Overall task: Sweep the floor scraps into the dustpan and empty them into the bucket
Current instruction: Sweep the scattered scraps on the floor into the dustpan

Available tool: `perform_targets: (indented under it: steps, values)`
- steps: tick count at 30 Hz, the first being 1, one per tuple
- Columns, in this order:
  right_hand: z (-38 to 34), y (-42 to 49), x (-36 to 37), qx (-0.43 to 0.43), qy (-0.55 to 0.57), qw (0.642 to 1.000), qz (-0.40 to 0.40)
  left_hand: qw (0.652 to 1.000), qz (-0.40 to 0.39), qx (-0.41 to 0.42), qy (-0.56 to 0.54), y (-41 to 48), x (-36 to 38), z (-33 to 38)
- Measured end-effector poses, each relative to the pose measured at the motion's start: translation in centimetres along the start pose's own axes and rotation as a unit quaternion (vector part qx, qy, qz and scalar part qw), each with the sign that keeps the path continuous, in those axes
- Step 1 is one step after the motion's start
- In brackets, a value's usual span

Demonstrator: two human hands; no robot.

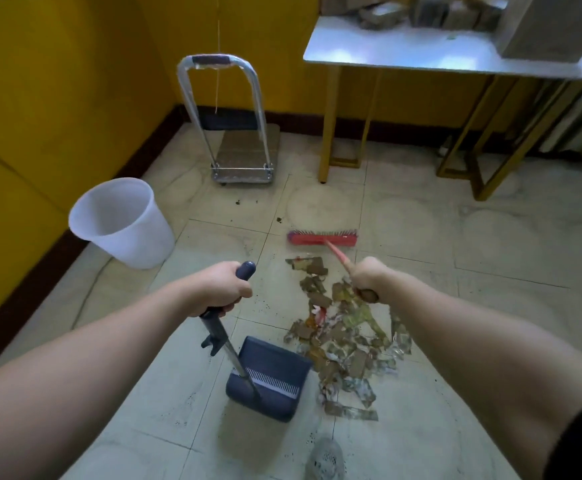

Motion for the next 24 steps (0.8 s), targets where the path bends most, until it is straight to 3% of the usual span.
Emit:
perform_targets:
  steps: [8, 15, 21, 24]
  values:
    - [-0.2, 1.1, 1.3, 0.010, -0.090, 0.991, -0.100, 1.000, 0.004, -0.028, -0.010, 1.3, -0.3, -0.2]
    - [3.0, -4.3, 1.5, 0.085, -0.105, 0.986, -0.096, 0.999, -0.024, -0.013, 0.030, 0.2, 0.5, -1.1]
    - [2.4, -13.5, 5.3, 0.067, -0.036, 0.995, -0.065, 0.996, -0.050, 0.030, 0.074, -2.1, 1.8, -3.9]
    - [4.3, -15.8, 8.7, 0.108, 0.067, 0.992, -0.017, 0.991, -0.067, 0.061, 0.098, -3.8, 2.9, -5.5]
Point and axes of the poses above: each hand's wrist, its own y-axis towards the middle knuckle, its own x-axis out of the palm, z = x × y, the point moved 3 cm from there along y, towards the middle knuckle, and after that the axes turned 5 degrees about -z, right-handed, at the moved point
